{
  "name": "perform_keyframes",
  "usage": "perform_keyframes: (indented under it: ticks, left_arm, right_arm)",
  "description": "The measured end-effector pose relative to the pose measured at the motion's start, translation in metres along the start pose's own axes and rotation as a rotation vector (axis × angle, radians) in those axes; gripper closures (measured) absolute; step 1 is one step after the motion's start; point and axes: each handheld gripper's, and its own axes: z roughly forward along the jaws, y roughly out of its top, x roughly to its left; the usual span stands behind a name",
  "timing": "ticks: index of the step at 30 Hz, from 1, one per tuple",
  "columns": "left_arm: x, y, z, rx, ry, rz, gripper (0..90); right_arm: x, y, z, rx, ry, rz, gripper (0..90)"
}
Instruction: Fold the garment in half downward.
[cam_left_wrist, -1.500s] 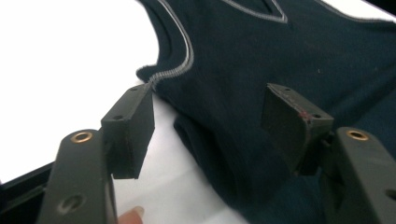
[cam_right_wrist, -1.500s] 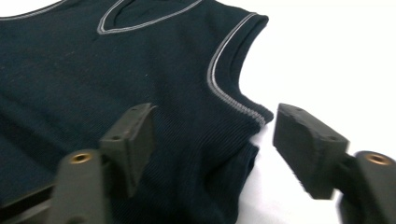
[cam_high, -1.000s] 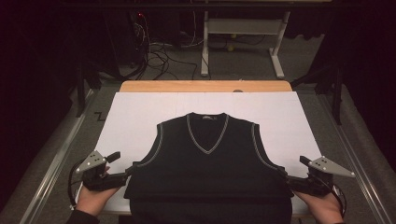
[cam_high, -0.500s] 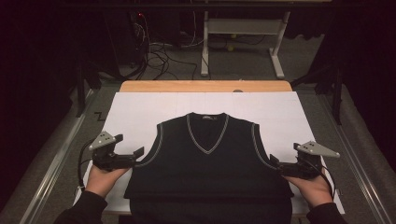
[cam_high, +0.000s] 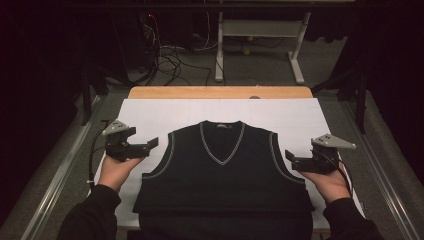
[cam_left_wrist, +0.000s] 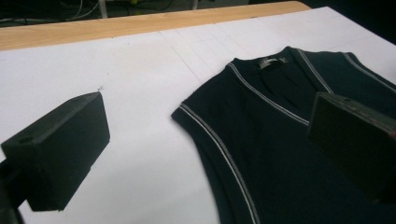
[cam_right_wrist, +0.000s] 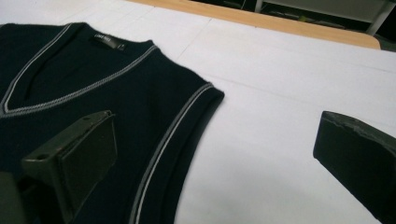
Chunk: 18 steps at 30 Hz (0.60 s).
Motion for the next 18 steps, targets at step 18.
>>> perform_keyframes:
  ticks: [18]
  left_arm:
    - [0.008, 0.017, 0.053, 0.069, 0.016, -0.07, 0.0]
  right_arm:
    - [-0.001, 0.022, 0.055, 0.063, -0.02, -0.01, 0.3]
